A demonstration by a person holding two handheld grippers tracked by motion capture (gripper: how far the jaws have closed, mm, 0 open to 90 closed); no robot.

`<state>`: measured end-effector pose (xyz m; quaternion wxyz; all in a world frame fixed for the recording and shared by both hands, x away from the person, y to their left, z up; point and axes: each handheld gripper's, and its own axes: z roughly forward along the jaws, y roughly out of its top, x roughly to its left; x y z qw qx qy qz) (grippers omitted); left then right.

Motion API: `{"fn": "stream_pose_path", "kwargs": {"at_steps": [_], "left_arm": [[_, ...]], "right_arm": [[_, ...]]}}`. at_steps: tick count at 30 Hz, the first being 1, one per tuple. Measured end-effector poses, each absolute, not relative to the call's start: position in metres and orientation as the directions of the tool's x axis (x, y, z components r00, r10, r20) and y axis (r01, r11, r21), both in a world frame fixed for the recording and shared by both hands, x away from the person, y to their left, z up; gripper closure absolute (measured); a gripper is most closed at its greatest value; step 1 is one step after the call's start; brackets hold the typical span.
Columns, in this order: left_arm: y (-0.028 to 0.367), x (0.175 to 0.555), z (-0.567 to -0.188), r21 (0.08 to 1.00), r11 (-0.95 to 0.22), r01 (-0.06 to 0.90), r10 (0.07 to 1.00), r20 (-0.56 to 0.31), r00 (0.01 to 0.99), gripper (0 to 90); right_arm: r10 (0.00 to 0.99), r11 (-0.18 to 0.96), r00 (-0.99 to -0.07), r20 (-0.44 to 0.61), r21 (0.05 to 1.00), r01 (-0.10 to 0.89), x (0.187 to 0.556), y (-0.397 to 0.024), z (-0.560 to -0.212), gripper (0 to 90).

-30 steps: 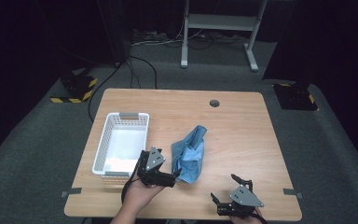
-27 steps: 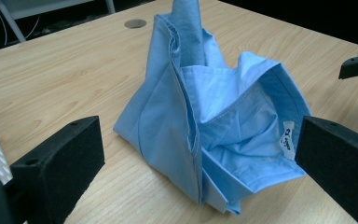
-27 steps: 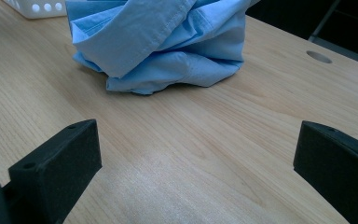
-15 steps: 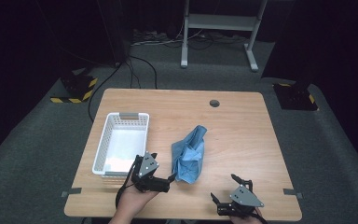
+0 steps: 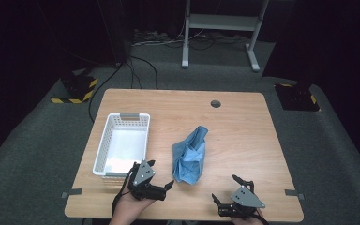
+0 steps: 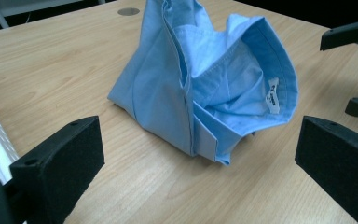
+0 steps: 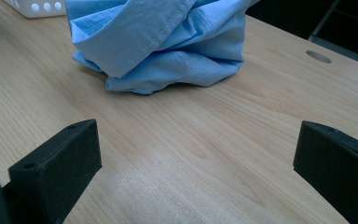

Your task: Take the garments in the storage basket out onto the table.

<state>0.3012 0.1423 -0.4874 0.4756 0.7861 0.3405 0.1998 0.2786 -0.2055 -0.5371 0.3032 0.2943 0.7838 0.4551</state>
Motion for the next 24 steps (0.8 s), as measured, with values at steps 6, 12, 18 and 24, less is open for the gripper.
{"fn": "stream_pose_path", "kwargs": {"at_steps": [6,12,18,24], "left_arm": [[0.142,0.295,-0.5,0.87,-0.343,0.354,0.72,0.002,0.694,1.4],[0.141,0.29,-0.512,0.858,-0.363,0.363,0.706,-0.001,0.708,1.5],[0.141,0.284,-0.527,0.837,-0.404,0.368,0.693,0.017,0.72,1.5],[0.144,0.278,-0.54,0.81,-0.456,0.368,0.694,0.066,0.717,1.7]], "right_arm": [[0.738,0.413,-0.642,-0.209,0.892,0.185,0.278,-0.205,-0.537,0.3],[0.738,0.413,-0.642,-0.209,0.892,0.185,0.278,-0.205,-0.537,0.3],[0.738,0.413,-0.641,-0.209,0.892,0.185,0.278,-0.205,-0.537,0.3],[0.738,0.414,-0.641,-0.21,0.891,0.185,0.278,-0.205,-0.537,0.3]]}}
